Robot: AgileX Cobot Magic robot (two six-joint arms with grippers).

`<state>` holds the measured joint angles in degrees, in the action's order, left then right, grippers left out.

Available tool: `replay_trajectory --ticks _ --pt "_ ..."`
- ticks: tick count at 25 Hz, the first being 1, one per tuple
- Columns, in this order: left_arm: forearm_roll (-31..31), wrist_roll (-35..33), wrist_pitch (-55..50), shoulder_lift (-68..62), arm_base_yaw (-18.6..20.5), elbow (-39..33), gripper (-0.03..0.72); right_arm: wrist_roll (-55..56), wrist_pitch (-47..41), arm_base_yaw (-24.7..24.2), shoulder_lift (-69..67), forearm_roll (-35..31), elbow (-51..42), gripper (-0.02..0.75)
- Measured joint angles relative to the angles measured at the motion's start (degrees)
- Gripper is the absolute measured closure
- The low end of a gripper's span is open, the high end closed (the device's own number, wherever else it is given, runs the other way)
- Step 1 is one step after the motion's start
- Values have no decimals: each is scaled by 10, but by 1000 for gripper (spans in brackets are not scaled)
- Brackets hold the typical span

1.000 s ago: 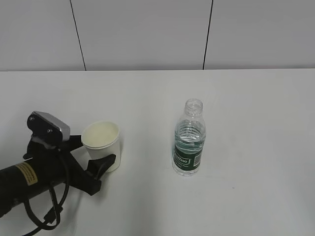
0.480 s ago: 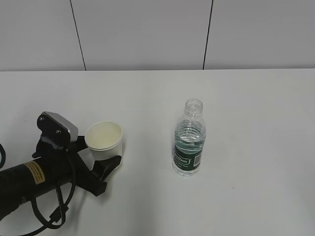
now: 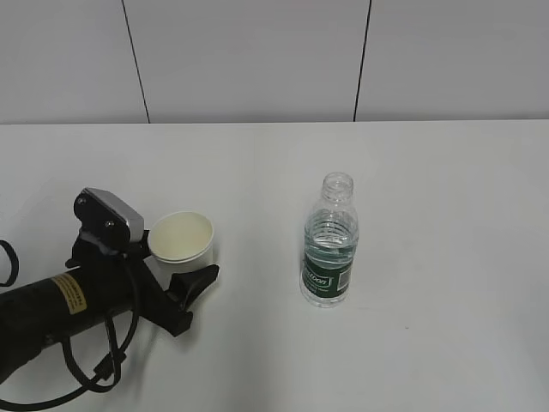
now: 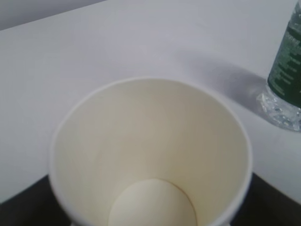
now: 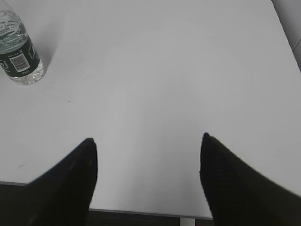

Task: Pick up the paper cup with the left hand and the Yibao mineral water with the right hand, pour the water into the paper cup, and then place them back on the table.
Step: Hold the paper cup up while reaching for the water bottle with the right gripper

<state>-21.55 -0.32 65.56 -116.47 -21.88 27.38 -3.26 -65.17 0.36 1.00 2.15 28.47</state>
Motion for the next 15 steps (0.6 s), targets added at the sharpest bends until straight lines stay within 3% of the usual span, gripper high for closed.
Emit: replay_trajectory --ticks 15 --pt "-28 3 1 0 0 0 215 0 0 0 0 0 0 239"
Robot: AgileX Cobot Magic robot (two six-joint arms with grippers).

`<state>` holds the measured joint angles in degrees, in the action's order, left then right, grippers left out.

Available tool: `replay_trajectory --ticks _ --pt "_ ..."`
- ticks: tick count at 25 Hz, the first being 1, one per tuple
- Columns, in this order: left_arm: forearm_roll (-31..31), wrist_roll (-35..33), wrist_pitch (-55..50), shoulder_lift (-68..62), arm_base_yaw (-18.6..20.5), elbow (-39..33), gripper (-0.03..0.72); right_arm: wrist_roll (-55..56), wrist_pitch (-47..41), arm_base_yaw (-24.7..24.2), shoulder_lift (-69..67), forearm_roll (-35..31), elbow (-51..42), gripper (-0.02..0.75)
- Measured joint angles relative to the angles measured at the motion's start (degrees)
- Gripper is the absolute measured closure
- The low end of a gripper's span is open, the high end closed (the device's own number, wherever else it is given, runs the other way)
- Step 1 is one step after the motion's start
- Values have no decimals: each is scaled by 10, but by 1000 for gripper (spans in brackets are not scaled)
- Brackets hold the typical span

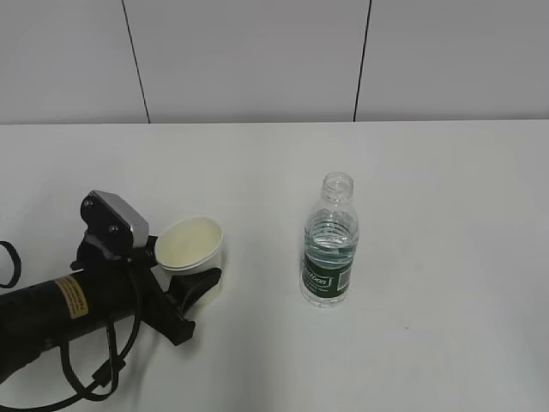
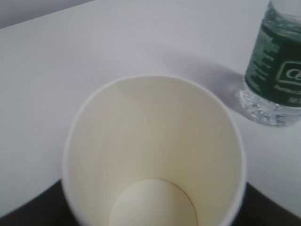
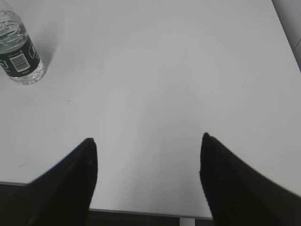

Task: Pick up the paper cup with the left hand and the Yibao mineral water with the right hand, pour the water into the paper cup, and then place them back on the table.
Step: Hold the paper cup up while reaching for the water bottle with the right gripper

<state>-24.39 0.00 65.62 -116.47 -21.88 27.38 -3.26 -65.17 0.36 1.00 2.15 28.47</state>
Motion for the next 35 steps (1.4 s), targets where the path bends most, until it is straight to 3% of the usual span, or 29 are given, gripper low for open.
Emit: replay_trajectory --ticks 6,11,22,30,35 --pt "-67 47 -2 8 8 0 219 0 0 0 0 0 0 239" --pt "-123 103 -1 29 44 1 221 0 0 0 0 0 0 239" --pt "-367 205 -1 33 136 68 220 0 0 0 0 0 0 239" --pt "-457 219 -8 33 140 108 234 0 0 0 0 0 0 239" --pt "-478 219 -27 33 140 108 235 0 0 0 0 0 0 239"
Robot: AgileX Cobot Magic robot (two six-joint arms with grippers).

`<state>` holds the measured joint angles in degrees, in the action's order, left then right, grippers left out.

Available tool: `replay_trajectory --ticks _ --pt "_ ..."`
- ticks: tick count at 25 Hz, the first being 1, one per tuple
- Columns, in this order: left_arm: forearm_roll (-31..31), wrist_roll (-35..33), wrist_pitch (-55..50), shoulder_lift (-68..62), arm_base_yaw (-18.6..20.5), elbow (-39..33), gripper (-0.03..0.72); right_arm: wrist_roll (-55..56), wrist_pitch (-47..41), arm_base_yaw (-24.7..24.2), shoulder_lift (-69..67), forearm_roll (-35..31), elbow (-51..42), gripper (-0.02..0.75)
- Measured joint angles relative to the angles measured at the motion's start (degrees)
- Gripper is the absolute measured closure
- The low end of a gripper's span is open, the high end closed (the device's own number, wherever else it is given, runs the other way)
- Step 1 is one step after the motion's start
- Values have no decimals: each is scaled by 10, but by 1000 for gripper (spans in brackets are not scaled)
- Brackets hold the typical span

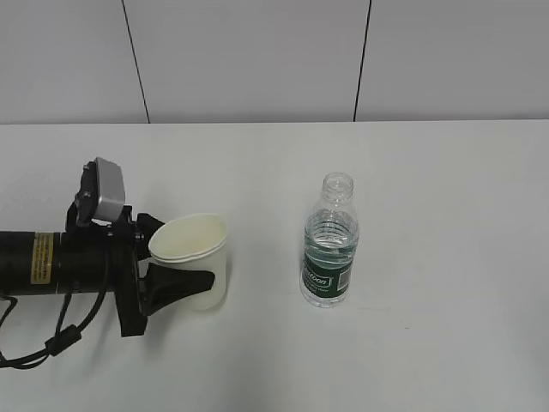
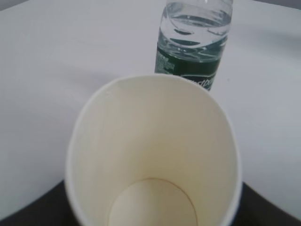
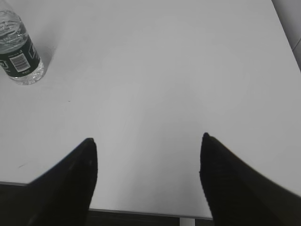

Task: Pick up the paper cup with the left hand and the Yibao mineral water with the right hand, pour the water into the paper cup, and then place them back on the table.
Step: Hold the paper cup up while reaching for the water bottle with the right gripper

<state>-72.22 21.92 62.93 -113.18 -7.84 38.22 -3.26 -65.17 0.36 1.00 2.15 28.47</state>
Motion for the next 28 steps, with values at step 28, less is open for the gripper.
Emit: replay_trajectory --ticks 28 --pt "-25 -43 -1 0 0 8 244 0 0 0 0 22 0 249"
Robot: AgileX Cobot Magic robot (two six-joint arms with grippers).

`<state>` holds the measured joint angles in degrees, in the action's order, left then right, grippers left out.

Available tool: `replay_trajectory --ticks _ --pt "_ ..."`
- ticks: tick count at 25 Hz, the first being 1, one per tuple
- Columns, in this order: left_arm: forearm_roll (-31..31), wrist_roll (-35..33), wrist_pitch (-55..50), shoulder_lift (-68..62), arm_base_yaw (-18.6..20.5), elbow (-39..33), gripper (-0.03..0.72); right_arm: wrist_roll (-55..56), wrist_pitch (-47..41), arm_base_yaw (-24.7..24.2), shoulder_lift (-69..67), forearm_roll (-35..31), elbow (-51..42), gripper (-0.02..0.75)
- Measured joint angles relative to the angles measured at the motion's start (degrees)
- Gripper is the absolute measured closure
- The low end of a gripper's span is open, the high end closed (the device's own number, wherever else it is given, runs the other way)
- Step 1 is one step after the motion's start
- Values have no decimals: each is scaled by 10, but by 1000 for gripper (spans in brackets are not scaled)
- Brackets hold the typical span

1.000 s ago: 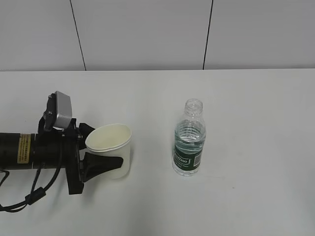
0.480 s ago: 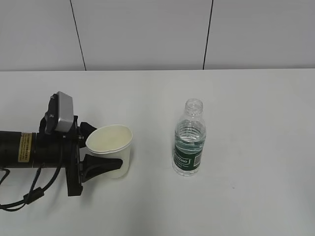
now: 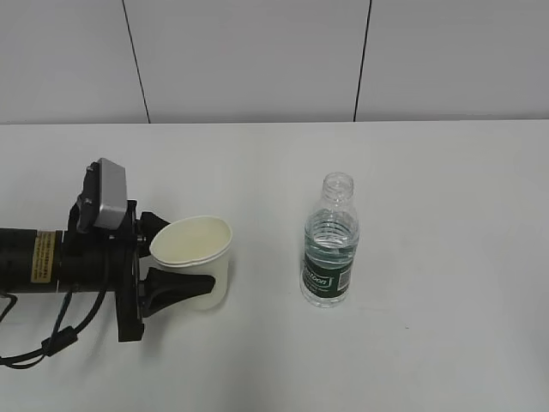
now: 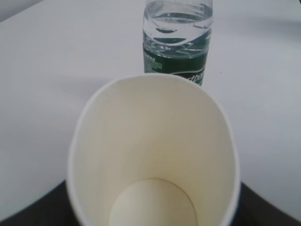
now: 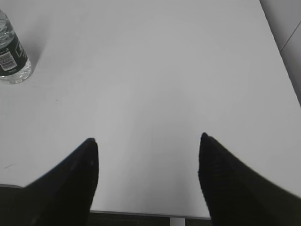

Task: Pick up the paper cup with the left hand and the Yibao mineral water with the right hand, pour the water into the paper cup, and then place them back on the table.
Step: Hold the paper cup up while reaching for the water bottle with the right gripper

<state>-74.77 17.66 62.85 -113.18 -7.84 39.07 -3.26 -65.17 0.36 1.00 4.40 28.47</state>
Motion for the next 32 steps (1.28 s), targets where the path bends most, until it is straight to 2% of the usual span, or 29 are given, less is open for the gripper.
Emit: replay_trajectory --ticks 7,11,20,27,32 --pt "0 0 -1 0 0 0 244 -1 18 0 0 8 6 250" --pt "1 0 -1 0 0 0 245 -7 134 0 0 10 3 251" --pt "1 0 -1 0 0 0 245 -43 398 0 -5 -20 -123 251" --pt "1 0 -1 0 0 0 246 -70 508 0 -63 -21 -170 251" --pt "1 0 -1 0 0 0 246 -79 598 0 -176 -21 -171 251"
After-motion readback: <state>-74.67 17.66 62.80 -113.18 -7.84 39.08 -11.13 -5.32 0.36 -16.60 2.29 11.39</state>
